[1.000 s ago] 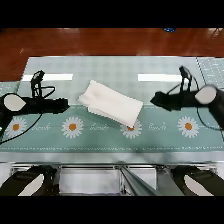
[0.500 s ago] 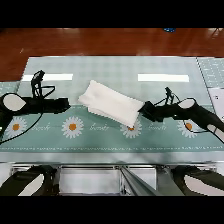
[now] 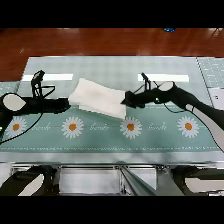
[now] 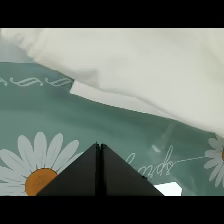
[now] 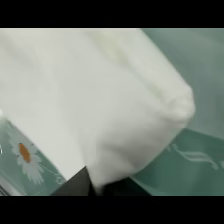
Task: Fold the shirts.
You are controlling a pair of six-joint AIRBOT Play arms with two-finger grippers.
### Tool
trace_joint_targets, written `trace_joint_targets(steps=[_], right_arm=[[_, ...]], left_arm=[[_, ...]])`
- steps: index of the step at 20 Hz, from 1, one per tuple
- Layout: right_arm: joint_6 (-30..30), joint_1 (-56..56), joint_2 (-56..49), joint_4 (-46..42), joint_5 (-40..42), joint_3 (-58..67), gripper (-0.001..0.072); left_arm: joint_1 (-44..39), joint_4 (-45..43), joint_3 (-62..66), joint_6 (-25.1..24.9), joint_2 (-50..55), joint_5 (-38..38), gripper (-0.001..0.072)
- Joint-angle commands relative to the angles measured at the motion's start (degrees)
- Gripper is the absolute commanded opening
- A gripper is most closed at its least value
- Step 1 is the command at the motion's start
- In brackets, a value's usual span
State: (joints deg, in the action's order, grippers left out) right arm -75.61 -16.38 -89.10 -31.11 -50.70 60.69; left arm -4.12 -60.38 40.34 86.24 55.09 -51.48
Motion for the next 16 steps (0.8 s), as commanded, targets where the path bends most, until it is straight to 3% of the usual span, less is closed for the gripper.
trace_joint_targets(steps=[1,4,8,16], right_arm=[[-1.5,-0.1,-0.3,-4.0,-3.4,15.3,0.0024],[-8.1,3.0,-0.3,-13.2,-6.6,30.5,0.0024],[-14.5,11.8,-0.3,-23.1,-17.2,46.9,0.0024],[-19.4,35.8,5.3,-23.6,-34.4,51.0,0.0024]], left_arm=[[0.0,0.0,0.0,0.0,0.0,0.1,0.0024],[0.0,0.0,0.0,0.0,0.0,0.0,0.0024],[0.0,1.0,0.0,0.0,0.0,-0.2,0.0024],[0.0,3.0,0.0,0.0,0.0,0.5,0.0024]])
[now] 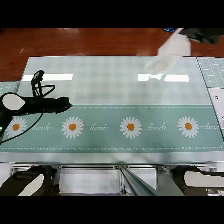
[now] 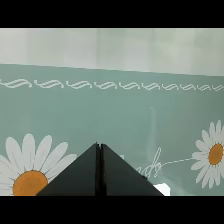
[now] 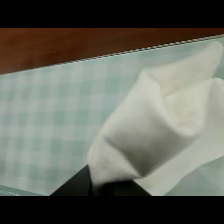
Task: Fold the shirts.
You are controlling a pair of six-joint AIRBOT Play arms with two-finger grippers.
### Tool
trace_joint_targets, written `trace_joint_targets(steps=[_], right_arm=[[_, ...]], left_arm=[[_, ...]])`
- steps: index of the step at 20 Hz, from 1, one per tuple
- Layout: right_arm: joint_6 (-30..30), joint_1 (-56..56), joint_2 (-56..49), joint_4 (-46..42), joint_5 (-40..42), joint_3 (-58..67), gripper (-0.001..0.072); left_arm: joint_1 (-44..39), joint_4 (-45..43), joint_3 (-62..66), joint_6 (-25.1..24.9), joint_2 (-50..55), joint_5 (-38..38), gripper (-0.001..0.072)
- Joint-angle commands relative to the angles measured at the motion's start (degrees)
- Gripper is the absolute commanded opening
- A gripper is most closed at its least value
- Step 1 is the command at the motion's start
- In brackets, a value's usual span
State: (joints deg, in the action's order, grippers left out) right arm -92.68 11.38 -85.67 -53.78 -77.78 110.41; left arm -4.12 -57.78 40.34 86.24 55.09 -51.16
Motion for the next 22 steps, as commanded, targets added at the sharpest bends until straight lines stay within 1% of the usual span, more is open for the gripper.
trace_joint_targets(steps=[1,3,5,7,10,13,16,18,20,22], right_arm=[[-2.9,11.1,2.9,-0.9,-9.4,1.3,0.0024],[-2.8,16.6,5.4,-1.9,-12.7,1.2,0.0024],[-3.1,20.9,7.4,-7.1,-18.5,1.2,0.0024],[-3.1,24.4,9.5,-14.2,-24.9,0.1,0.0023],[-3.0,31.3,15.1,-19.5,-28.1,-7.1,0.0023],[-1.9,39.7,22.4,-25.2,-28.6,-20.0,0.0024],[-0.5,48.7,29.7,-34.9,-28.6,-35.3,0.0024],[-1.4,54.5,33.9,-41.4,-28.3,-44.9,0.0024],[-2.4,57.9,37.7,-42.8,-25.4,-53.2,0.0025],[-2.5,58.0,39.3,-45.2,-23.5,-59.3,0.0025]], left_arm=[[0.0,0.4,0.0,0.0,0.0,0.2,0.0024],[0.0,0.4,0.0,0.0,0.0,0.6,0.0024],[0.0,0.4,0.0,0.0,0.0,1.5,0.0024],[0.0,0.4,0.0,0.0,0.0,2.8,0.0024],[0.0,0.4,0.0,0.0,0.0,4.7,0.0024],[0.0,0.4,0.0,0.0,0.0,5.9,0.0024],[0.0,0.4,0.0,0.0,0.0,6.5,0.0024],[0.0,0.4,0.0,0.0,0.0,6.6,0.0024],[0.0,0.4,0.0,0.0,0.0,6.6,0.0024],[0.0,0.4,0.0,0.0,0.0,6.6,0.0024]])
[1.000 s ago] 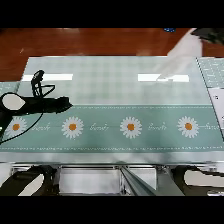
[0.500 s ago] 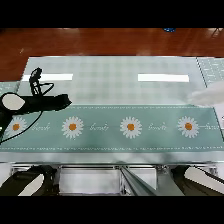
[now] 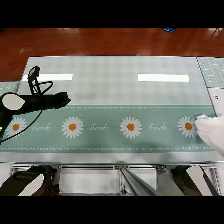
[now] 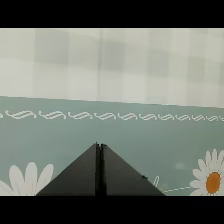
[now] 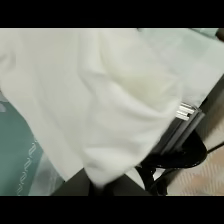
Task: Fold the shirts.
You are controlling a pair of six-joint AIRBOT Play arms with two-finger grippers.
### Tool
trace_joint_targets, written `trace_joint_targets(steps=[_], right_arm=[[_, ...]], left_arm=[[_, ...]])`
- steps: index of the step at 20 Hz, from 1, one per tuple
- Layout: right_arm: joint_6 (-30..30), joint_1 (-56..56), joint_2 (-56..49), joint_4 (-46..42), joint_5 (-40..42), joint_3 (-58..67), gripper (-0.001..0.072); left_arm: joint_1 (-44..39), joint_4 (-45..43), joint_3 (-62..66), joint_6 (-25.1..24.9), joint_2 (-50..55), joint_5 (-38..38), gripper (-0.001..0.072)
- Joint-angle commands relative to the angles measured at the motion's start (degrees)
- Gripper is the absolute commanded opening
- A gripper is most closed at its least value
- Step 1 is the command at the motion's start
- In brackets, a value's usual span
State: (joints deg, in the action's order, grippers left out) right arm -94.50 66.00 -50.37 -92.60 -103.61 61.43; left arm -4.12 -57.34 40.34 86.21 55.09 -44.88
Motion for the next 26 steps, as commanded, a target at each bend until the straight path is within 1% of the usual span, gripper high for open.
trace_joint_targets(steps=[1,2,3,4,5,6,7,8,9,10,11,12,13,15,16,17,18,19,20,21,22,23,24,26], right_arm=[[-1.6,3.4,4.1,-7.5,2.5,-12.2,0.0040],[-3.0,3.4,4.0,-8.4,3.2,-13.2,0.0198],[-2.5,3.4,4.0,-8.2,4.2,-13.3,0.0407],[-1.9,3.4,3.9,-7.2,5.9,-12.7,0.0410],[-1.4,3.4,3.6,-4.1,8.3,-11.7,0.0410],[-0.8,3.4,3.1,1.3,11.5,-10.3,0.0409],[-0.8,3.4,2.6,7.7,14.7,-8.7,0.0408],[-0.8,3.3,1.6,16.8,18.7,-6.6,0.0350],[0.3,2.4,0.4,26.9,22.3,-4.3,0.0203],[5.7,-0.1,-1.3,39.3,26.2,-1.6,0.0072],[11.3,-4.1,-2.9,50.0,29.7,0.9,0.0024],[15.2,-10.3,-4.5,57.5,33.2,4.3,0.0024],[17.9,-17.4,-5.9,59.5,35.8,7.9,0.0024],[19.0,-34.1,-8.8,54.3,39.8,14.3,0.0024],[19.0,-42.5,-10.1,49.1,41.8,16.0,0.0024],[18.9,-49.6,-11.3,42.6,42.9,16.5,0.0024],[18.2,-56.4,-12.7,33.9,42.8,16.4,0.0024],[15.5,-62.4,-14.6,24.0,41.4,16.3,0.0024],[10.7,-67.2,-16.6,14.6,39.8,15.7,0.0024],[4.6,-71.0,-19.0,5.3,38.3,14.5,0.0024],[0.3,-73.2,-21.3,-0.9,36.6,13.4,0.0024],[-2.2,-74.4,-23.6,-4.2,34.7,12.7,0.0024],[-3.4,-74.7,-25.9,-4.9,32.5,12.5,0.0024],[-4.0,-74.7,-28.6,-3.0,31.0,12.5,0.0024]], left_arm=[[0.0,0.0,0.0,0.0,0.2,0.3,0.0024],[0.0,0.0,0.0,0.0,0.5,0.3,0.0024],[0.0,0.0,0.0,0.0,0.9,0.0,0.0024],[0.2,0.0,0.6,-1.3,1.5,-0.5,0.0024],[0.6,0.0,2.4,-3.7,2.3,-1.1,0.0024],[1.4,0.0,5.3,-4.7,3.1,-1.8,0.0024],[2.5,0.0,9.4,-4.8,3.9,-2.5,0.0024],[3.5,0.0,13.9,-4.8,4.7,-3.2,0.0024],[4.4,0.0,19.2,-4.7,5.7,-4.0,0.0024],[4.7,0.0,24.4,-4.8,6.6,-4.7,0.0024],[4.6,0.0,30.3,-4.7,8.0,-5.7,0.0024],[4.0,0.0,35.9,-4.8,9.5,-7.0,0.0024],[2.8,0.0,41.8,-4.7,11.3,-8.6,0.0024],[-0.7,0.0,51.2,-4.8,14.4,-12.0,0.0024],[-2.8,0.0,53.5,-6.1,15.3,-13.7,0.0024],[-5.2,-0.7,53.9,-8.9,15.6,-15.8,0.0023],[-7.4,-3.7,53.0,-9.0,15.6,-18.3,0.0023],[-9.6,-8.3,50.2,-7.5,15.6,-20.0,0.0023],[-11.1,-13.2,46.1,-3.5,15.6,-20.2,0.0023],[-11.5,-17.5,40.0,0.7,15.7,-18.9,0.0023],[-10.9,-18.9,33.8,2.3,15.8,-17.3,0.0023],[-9.7,-18.4,29.0,3.1,16.0,-16.1,0.0023],[-8.0,-16.6,25.7,3.5,16.1,-15.2,0.0023],[-4.4,-13.4,23.6,3.5,16.2,-14.7,0.0024]])
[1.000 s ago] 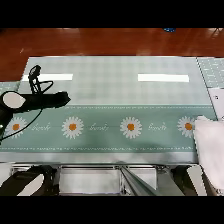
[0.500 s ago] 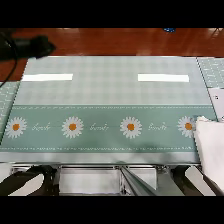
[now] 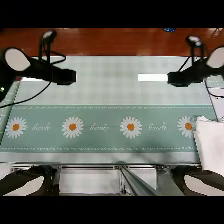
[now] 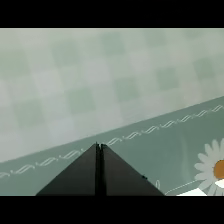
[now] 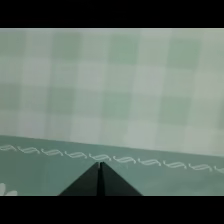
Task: Fold the shirts.
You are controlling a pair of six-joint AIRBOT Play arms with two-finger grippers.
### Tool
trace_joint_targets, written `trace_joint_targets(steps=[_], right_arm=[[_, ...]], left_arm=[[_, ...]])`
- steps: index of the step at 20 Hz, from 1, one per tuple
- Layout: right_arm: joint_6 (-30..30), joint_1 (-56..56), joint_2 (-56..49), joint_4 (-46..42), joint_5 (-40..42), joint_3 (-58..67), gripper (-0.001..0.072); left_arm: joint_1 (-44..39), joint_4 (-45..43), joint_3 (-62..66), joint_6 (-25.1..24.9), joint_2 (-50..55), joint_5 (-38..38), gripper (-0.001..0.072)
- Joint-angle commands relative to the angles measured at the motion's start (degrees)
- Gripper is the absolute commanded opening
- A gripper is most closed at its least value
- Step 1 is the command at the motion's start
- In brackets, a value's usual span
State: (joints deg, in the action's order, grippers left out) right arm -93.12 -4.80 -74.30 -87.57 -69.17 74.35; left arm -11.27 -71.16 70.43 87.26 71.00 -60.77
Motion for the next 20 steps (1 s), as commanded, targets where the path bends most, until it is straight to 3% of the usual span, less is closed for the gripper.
trace_joint_targets(steps=[1,20], right_arm=[[-5.4,-3.9,-4.9,-7.4,-3.3,-0.4,0.0025],[-5.3,-3.9,-4.4,-7.5,-4.4,-0.4,0.0024]], left_arm=[[4.1,1.5,-6.2,2.4,0.2,1.2,0.0024],[5.2,1.3,-6.1,2.4,0.9,-0.8,0.0024]])
